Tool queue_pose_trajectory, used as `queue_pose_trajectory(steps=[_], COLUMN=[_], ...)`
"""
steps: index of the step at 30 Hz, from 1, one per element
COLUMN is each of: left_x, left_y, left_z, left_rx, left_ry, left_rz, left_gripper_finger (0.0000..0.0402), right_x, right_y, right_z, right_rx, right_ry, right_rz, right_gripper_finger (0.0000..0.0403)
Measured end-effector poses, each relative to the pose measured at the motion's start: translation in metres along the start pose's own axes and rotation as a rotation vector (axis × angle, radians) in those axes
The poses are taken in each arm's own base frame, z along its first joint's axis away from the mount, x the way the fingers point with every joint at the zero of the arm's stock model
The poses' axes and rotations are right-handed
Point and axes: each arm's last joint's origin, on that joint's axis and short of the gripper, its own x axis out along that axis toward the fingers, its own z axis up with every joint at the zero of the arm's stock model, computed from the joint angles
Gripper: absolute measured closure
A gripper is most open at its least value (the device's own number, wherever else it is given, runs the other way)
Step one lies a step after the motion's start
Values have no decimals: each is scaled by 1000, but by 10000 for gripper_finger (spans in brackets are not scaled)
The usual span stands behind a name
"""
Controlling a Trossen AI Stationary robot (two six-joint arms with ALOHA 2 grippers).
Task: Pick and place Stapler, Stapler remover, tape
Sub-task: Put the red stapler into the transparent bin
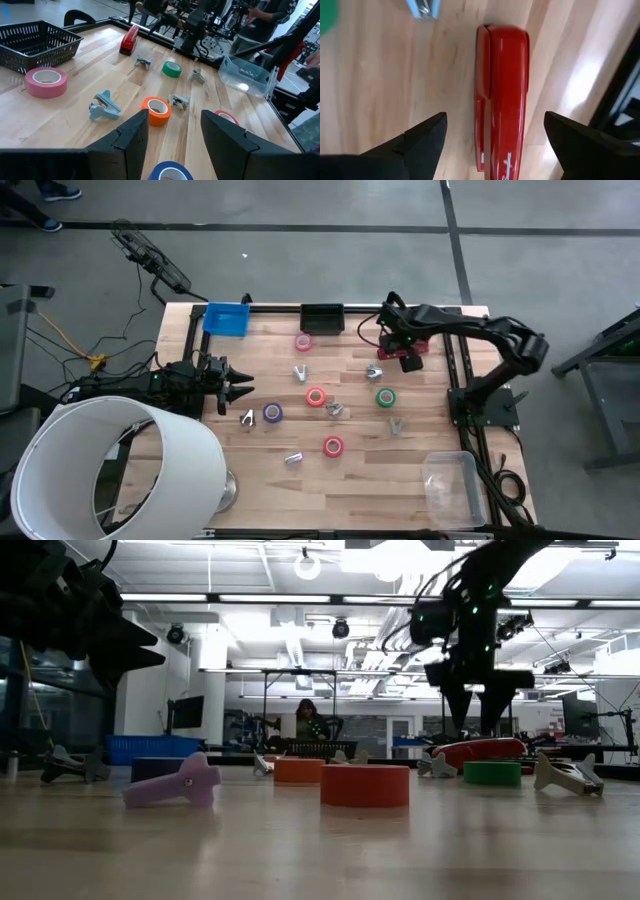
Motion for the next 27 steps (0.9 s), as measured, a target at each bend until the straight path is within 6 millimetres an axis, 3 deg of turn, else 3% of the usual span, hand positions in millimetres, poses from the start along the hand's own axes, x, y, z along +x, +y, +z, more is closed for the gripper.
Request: queue_pose_trajectory(steps=[15,27], left_x=[0,0], left_y=[0,0], left_z=[0,0], left_rx=[0,0], left_ry=[0,0], left_rz=[0,0], left_gripper_finger=[224,224], right_x=[43,52], right_y=[-10,-15], right_z=[8,6], right_rx=[7,89], right_ry=[36,-17], right_rz=[81,154], right_gripper_finger=[77,78])
